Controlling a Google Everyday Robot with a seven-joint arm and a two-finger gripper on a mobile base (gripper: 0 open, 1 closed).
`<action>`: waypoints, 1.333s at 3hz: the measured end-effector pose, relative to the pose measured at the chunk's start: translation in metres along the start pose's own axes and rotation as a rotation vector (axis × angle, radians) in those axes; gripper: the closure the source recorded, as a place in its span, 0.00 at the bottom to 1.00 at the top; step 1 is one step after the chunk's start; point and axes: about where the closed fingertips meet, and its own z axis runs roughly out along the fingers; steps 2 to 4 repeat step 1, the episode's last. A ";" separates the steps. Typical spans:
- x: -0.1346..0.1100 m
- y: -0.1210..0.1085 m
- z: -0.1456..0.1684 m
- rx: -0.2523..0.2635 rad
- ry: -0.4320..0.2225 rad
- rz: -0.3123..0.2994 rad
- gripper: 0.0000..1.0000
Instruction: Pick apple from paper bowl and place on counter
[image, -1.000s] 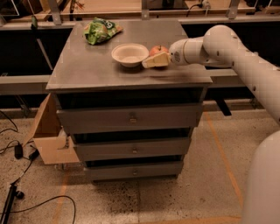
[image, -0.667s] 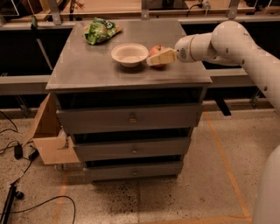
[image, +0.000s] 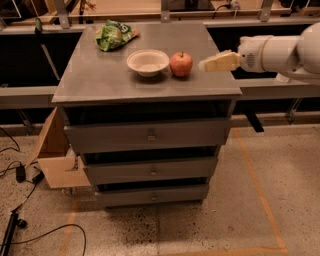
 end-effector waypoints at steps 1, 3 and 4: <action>0.008 -0.014 -0.021 0.030 -0.001 0.009 0.00; 0.008 -0.014 -0.021 0.030 -0.001 0.009 0.00; 0.008 -0.014 -0.021 0.030 -0.001 0.009 0.00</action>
Offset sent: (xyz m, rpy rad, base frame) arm 0.0000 0.0000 0.0000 0.0000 0.0000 0.0000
